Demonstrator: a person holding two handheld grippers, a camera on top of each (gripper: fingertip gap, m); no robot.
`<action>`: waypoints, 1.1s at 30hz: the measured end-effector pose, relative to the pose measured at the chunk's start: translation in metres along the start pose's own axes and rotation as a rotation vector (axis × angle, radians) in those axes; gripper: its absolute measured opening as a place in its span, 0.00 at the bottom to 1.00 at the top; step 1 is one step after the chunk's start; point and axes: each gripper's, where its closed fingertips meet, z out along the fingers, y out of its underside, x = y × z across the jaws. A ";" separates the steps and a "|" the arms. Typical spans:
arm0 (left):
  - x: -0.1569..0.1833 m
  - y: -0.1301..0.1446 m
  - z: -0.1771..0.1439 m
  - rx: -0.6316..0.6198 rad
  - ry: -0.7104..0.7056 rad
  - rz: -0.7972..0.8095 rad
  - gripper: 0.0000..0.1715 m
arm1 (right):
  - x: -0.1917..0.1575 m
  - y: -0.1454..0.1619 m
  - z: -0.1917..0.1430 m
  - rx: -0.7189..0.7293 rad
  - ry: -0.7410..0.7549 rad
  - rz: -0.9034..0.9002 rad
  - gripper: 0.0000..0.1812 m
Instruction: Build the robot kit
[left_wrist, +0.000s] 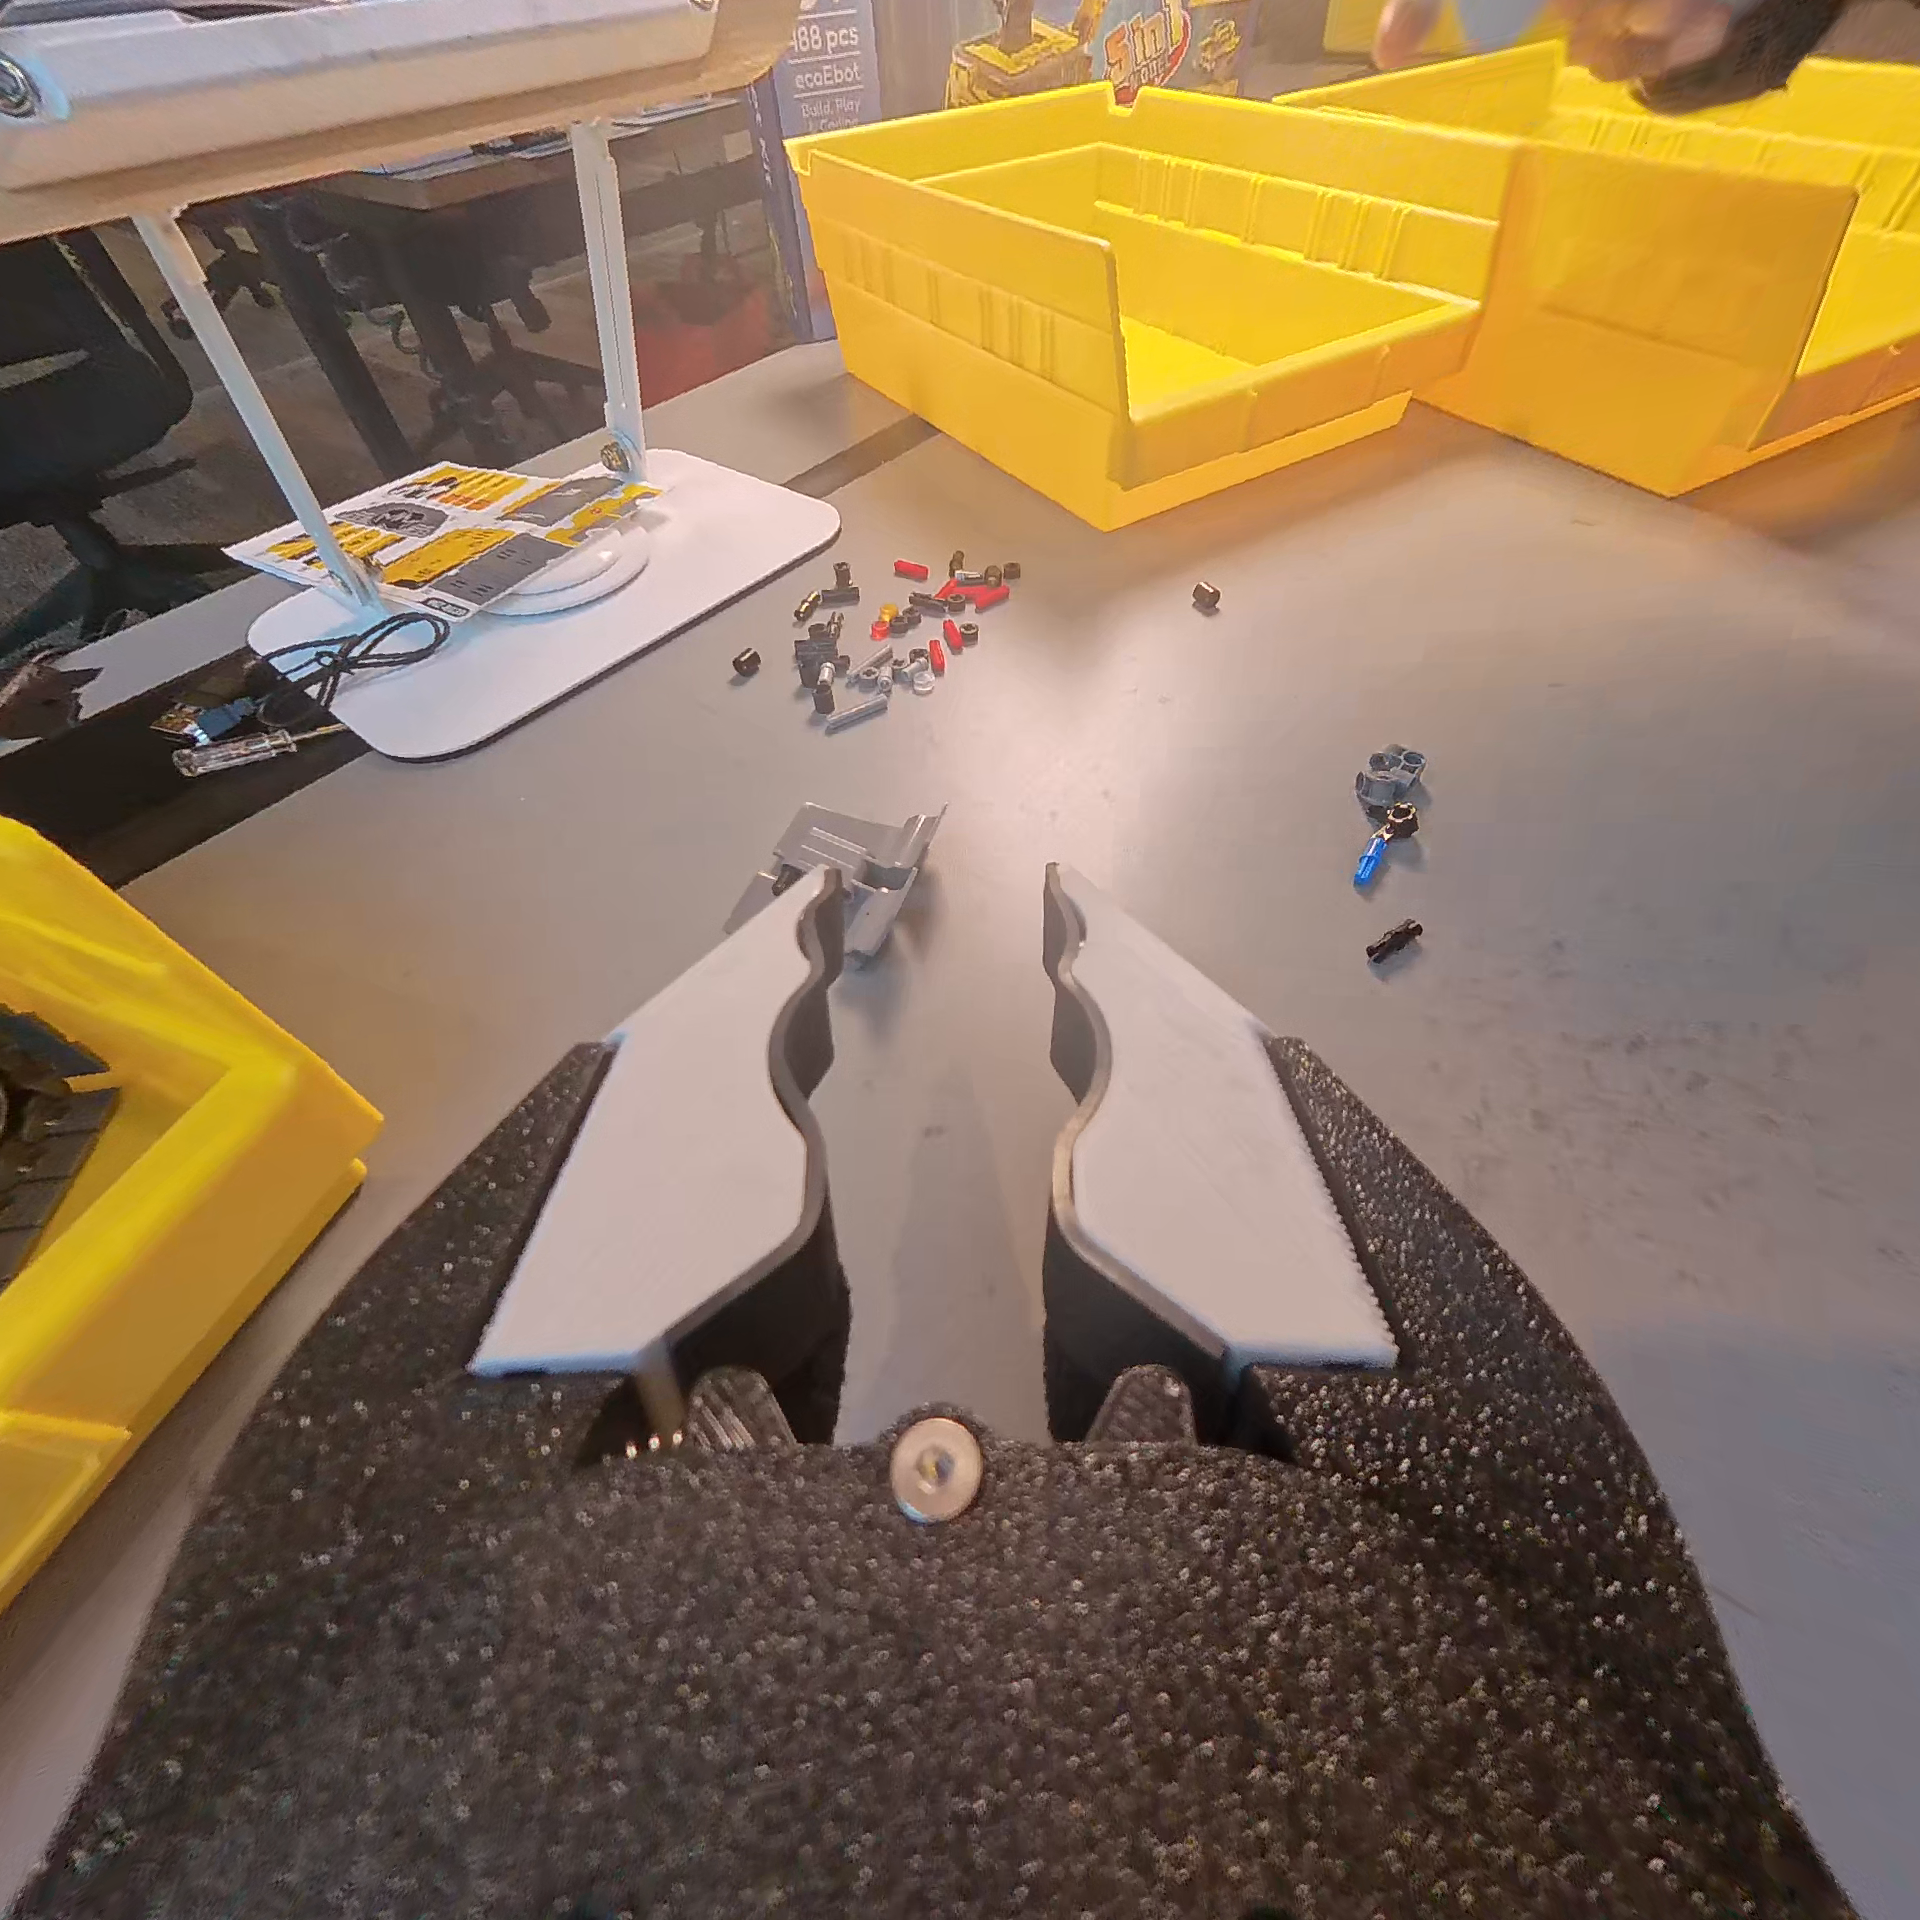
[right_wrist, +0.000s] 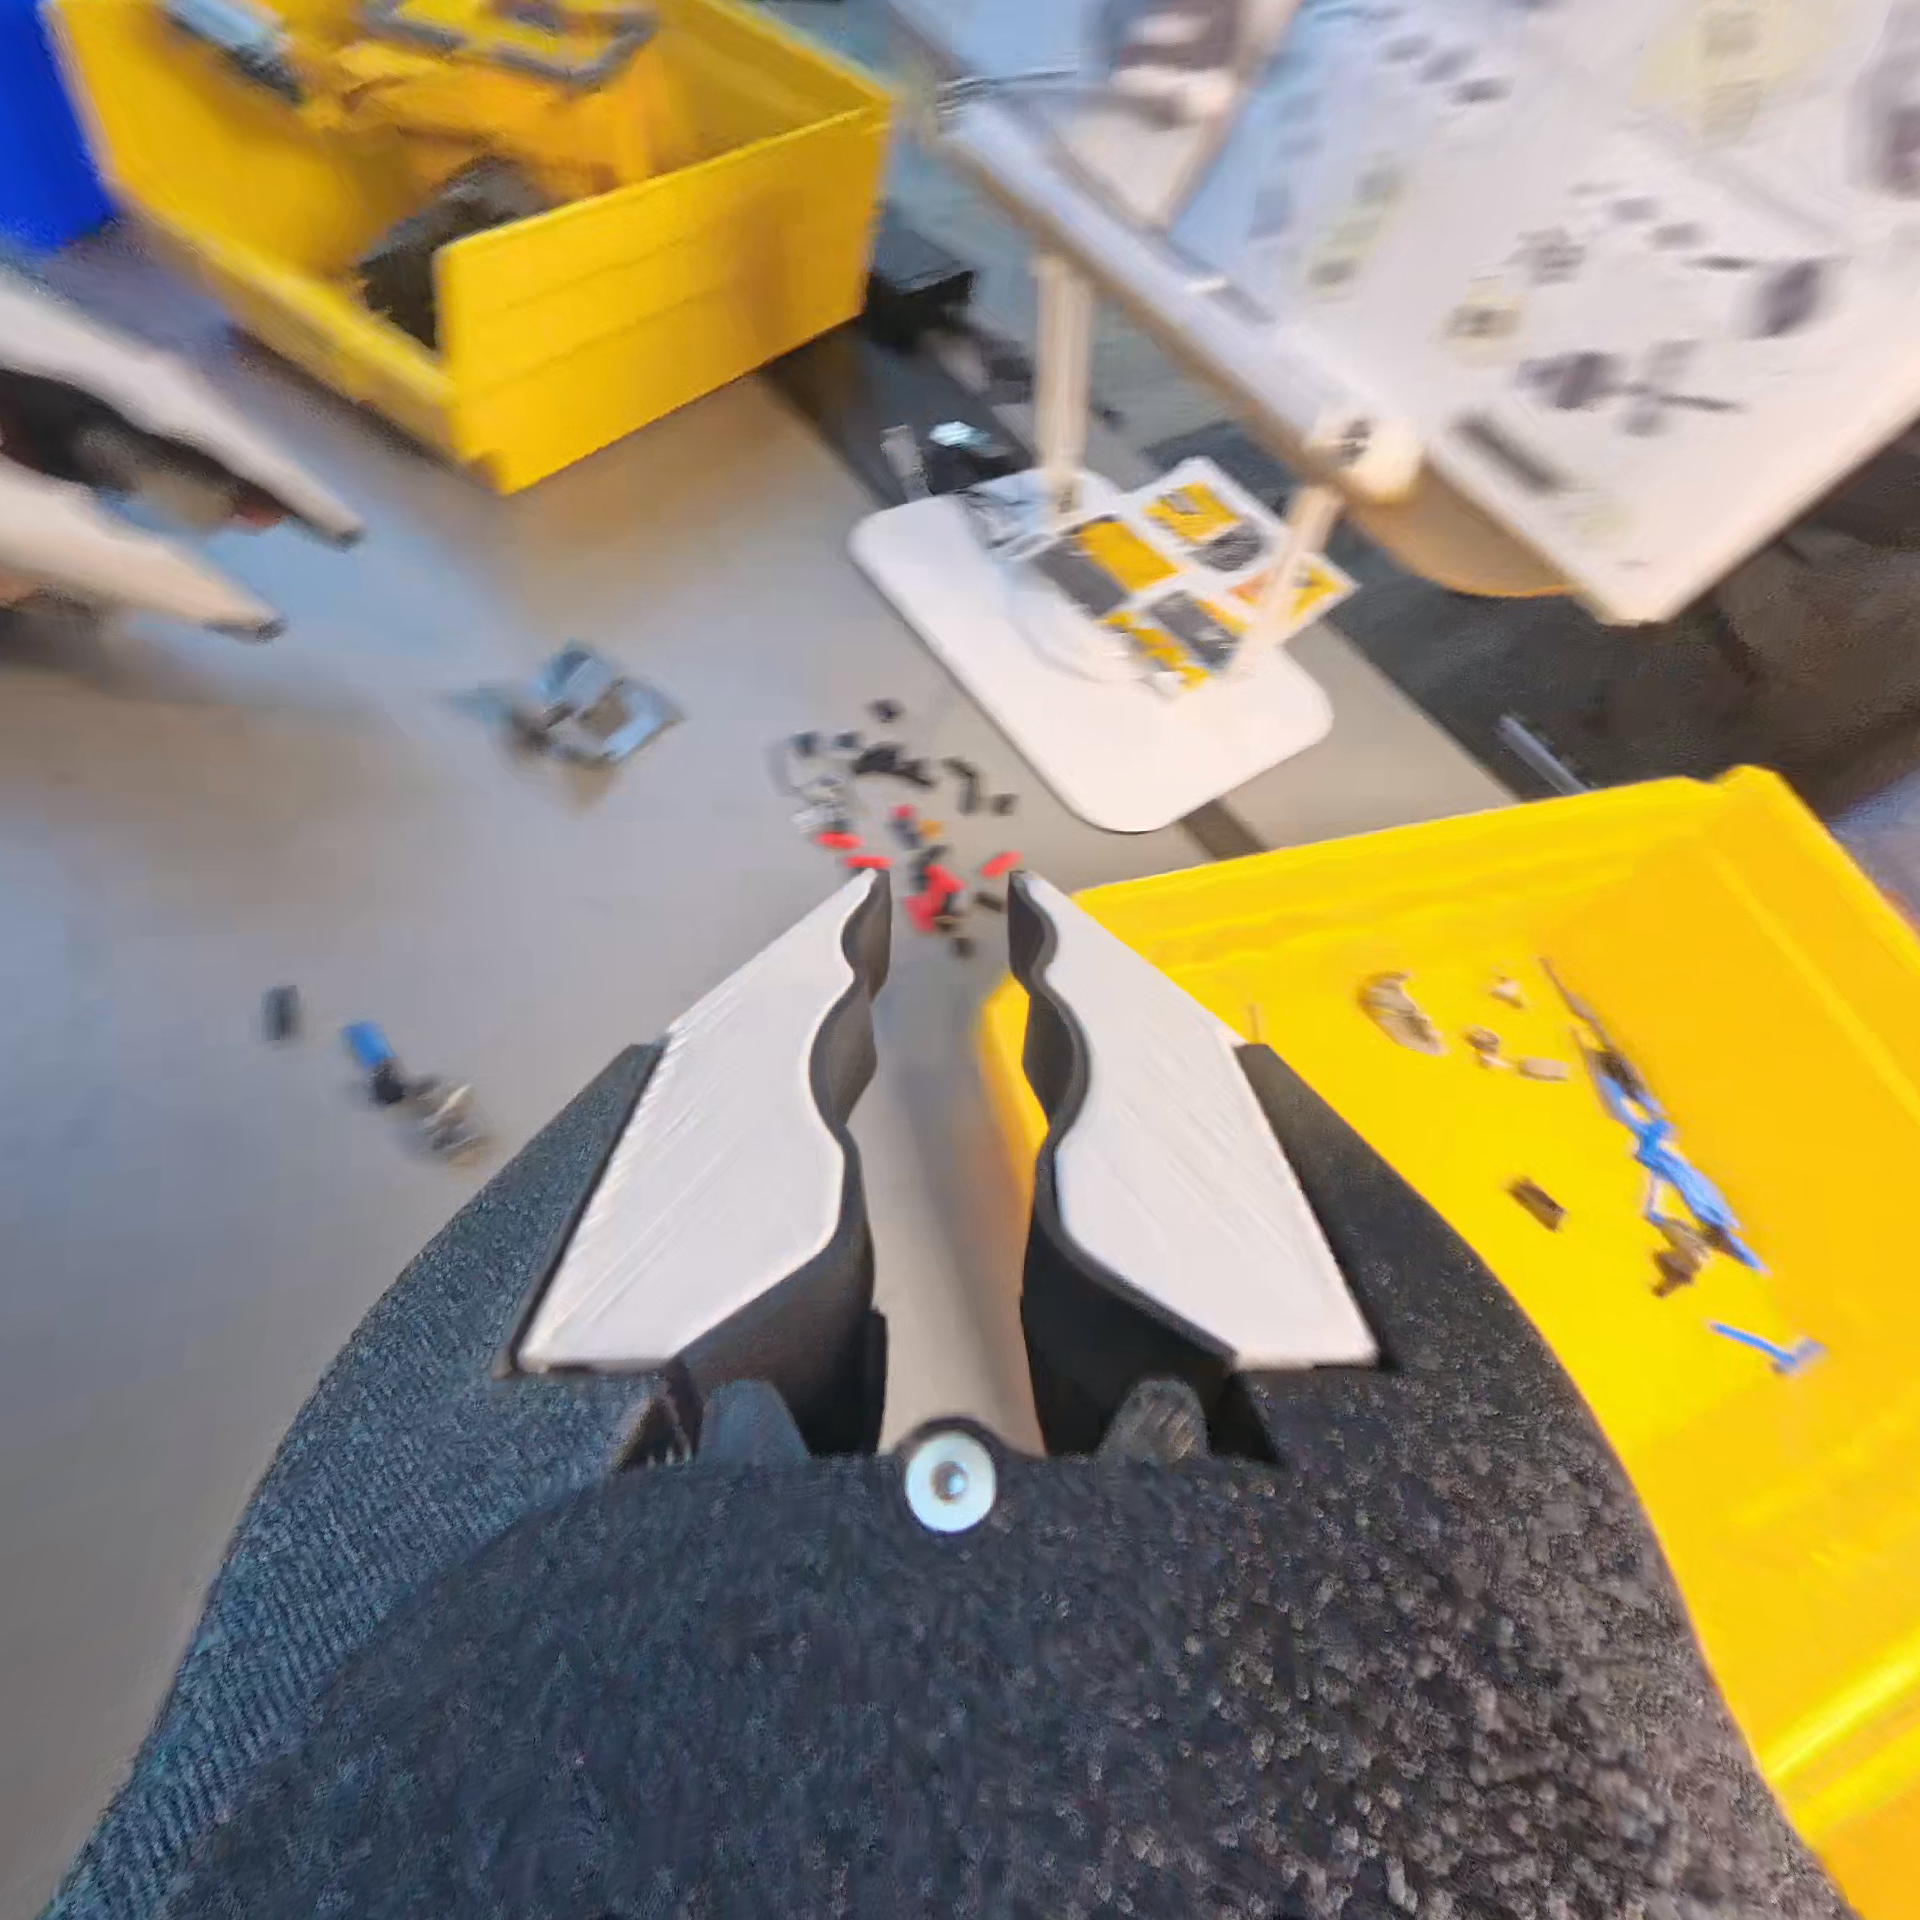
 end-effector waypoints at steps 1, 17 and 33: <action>0.000 0.000 0.000 -0.001 0.001 0.002 0.22 | 0.033 -0.005 -0.002 -0.003 0.069 0.054 0.12; 0.002 -0.001 -0.001 0.010 0.024 -0.009 0.22 | 0.218 0.171 0.069 -0.716 0.330 0.605 0.18; 0.001 -0.002 -0.002 0.016 0.013 -0.007 0.22 | 0.203 0.111 0.067 -0.495 0.263 0.441 0.13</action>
